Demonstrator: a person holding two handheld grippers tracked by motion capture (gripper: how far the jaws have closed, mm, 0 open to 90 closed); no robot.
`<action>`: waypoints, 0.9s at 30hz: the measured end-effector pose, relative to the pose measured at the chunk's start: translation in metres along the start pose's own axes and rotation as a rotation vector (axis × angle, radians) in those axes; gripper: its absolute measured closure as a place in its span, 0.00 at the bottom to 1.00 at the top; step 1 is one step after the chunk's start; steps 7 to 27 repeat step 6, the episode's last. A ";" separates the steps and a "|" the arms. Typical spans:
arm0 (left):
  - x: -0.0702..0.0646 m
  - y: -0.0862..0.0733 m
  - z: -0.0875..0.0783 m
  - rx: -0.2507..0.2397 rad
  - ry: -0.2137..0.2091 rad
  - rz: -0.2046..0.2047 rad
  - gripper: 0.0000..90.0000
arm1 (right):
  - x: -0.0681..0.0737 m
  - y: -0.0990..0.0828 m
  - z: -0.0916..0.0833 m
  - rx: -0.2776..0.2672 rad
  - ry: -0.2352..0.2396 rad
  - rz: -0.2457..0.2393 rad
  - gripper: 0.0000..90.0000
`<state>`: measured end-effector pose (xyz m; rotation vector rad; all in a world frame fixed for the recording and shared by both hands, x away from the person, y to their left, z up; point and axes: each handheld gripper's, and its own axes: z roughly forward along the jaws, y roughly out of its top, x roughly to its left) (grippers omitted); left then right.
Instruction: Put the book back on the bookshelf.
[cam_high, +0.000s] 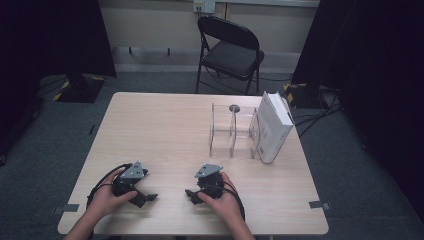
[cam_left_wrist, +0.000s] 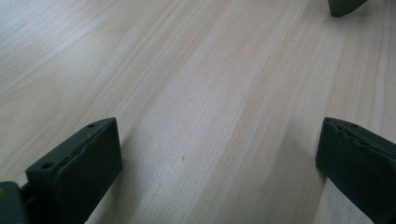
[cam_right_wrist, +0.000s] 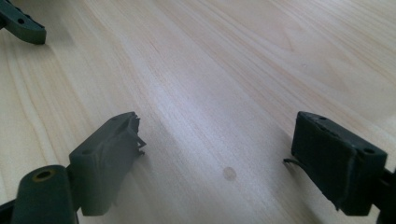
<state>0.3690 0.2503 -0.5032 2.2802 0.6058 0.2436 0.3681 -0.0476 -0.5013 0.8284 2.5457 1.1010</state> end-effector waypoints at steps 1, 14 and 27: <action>0.000 0.000 0.000 0.002 0.002 0.000 0.00 | 0.000 0.000 0.000 0.001 -0.002 0.000 0.16; 0.000 0.000 0.000 0.001 0.003 0.001 0.00 | 0.001 0.000 0.000 -0.002 -0.013 0.006 0.15; 0.000 0.000 0.000 0.001 0.003 0.001 0.00 | 0.001 0.000 0.000 -0.002 -0.013 0.006 0.15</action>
